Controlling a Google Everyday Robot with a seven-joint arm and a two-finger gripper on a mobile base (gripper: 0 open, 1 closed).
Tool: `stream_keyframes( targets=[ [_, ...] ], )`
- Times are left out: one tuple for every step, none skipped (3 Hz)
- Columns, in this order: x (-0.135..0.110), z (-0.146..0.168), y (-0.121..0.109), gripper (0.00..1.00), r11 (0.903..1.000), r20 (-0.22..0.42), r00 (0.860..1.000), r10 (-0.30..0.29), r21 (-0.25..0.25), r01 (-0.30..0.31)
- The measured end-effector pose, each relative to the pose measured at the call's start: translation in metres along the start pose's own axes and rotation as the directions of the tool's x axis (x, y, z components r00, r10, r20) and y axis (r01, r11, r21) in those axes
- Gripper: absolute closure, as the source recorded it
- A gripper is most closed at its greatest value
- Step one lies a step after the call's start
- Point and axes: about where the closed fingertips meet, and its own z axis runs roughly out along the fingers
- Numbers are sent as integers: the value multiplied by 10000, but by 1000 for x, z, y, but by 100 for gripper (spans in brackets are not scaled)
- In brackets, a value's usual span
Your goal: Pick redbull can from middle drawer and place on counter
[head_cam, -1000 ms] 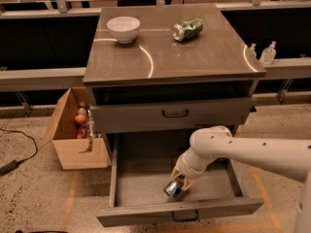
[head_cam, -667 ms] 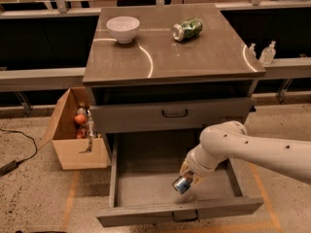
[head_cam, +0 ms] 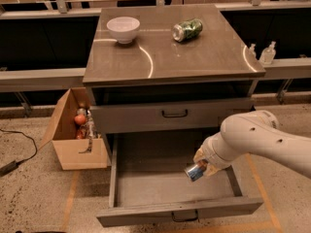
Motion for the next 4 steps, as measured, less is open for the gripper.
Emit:
stream_keyframes(
  targets=[
    [19, -60, -10, 100, 9976, -680, 9966, 460, 549, -423],
    [42, -114, -15, 100, 9922, -734, 9926, 969, 862, -905],
    [66, -170, -31, 100, 9849, -281, 9922, 1214, 1279, -1169],
    [87, -224, -62, 100, 9735, -247, 9943, 1035, 2076, -962]
  ],
)
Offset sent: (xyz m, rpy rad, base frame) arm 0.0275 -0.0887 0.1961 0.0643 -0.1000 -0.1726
